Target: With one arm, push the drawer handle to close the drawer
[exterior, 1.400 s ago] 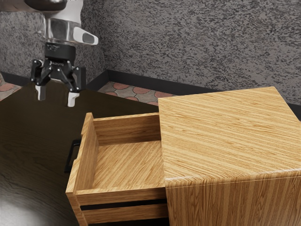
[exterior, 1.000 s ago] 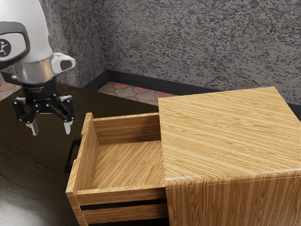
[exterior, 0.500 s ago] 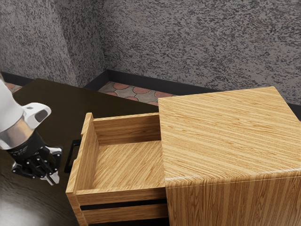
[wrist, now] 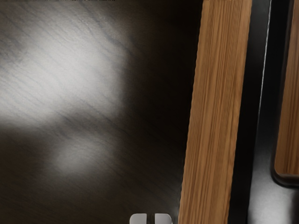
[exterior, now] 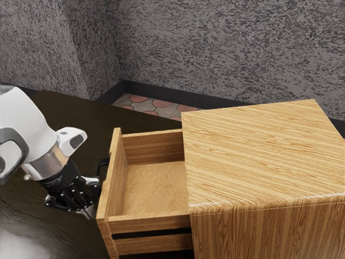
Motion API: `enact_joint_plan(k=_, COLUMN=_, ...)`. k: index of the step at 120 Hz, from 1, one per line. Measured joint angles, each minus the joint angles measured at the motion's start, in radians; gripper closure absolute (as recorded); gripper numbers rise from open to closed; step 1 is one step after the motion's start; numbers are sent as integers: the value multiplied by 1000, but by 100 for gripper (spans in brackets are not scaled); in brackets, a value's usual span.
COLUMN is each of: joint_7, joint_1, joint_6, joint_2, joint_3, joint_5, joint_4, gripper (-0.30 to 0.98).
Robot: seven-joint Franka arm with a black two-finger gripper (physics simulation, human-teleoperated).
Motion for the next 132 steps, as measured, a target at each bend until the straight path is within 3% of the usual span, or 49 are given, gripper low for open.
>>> enact_joint_plan(k=49, joint_7=3, joint_1=-7, joint_6=131, joint_2=138, joint_3=-103, joint_5=-74, joint_4=69, gripper=78)
enact_joint_plan(k=132, joint_7=-15, joint_1=-38, joint_6=249, joint_2=359, joint_3=-190, joint_5=-69, joint_4=215, gripper=79)
